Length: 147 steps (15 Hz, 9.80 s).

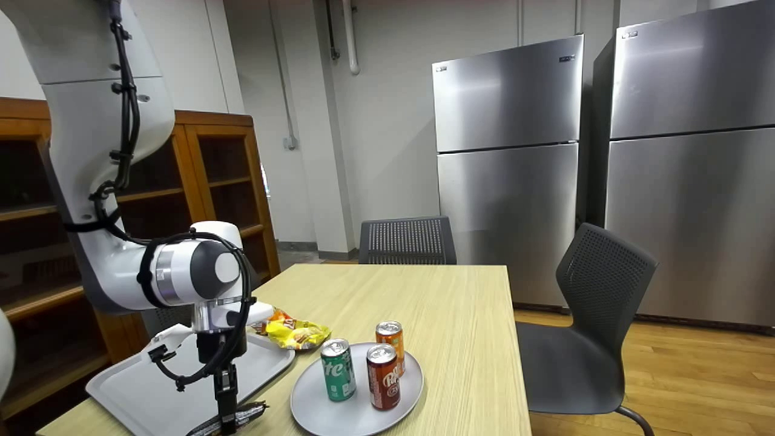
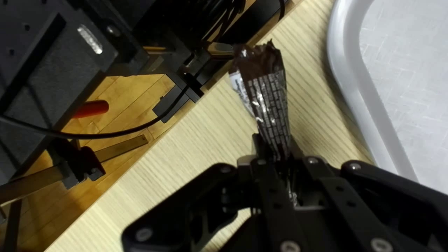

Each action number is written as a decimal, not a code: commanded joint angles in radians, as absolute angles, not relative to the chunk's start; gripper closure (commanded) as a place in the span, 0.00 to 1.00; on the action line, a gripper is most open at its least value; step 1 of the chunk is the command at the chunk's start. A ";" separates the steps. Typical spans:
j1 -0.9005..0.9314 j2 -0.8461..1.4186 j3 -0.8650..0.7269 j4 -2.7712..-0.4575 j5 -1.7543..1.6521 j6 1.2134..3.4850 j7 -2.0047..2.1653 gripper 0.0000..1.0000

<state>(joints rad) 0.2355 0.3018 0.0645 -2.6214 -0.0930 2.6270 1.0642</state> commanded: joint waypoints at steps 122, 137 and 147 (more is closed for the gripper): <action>0.466 0.480 0.227 -1.958 -0.095 2.374 0.886 0.62; 0.641 0.650 0.129 -1.788 -0.130 2.390 0.937 0.62; 0.629 0.597 0.110 -1.803 -0.104 2.390 0.919 0.00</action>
<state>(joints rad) 0.6348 0.6423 0.1169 -1.7933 -0.1117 2.4233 0.9187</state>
